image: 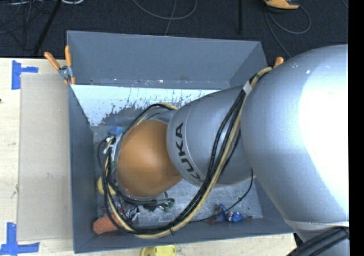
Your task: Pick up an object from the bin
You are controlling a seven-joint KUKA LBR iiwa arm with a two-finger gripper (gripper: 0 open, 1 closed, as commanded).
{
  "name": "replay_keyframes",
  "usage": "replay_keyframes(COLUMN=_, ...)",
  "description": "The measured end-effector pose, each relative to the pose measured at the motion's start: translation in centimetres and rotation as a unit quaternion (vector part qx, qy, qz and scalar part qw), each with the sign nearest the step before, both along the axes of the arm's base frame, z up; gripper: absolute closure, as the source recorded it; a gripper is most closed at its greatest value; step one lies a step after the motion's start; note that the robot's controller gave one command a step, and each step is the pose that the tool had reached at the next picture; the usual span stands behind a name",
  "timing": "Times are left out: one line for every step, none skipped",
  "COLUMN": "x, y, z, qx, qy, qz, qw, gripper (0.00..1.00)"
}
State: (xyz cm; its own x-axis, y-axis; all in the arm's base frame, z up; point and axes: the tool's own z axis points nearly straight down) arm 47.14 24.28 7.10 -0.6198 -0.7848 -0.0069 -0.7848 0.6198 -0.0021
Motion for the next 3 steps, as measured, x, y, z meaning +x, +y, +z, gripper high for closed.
replay_keyframes(x=0.0, y=0.0, z=0.0, qx=0.000, qy=0.0000, qz=-0.001, qw=1.0000, gripper=1.00)
replay_keyframes(x=-0.1, y=-0.1, z=0.4, qx=-0.001, qy=0.0025, qz=-0.001, qw=1.0000, gripper=1.00)
replay_keyframes(x=-0.3, y=-0.1, z=2.1, qx=-0.003, qy=0.0059, qz=-0.001, qw=1.0000, gripper=1.00)
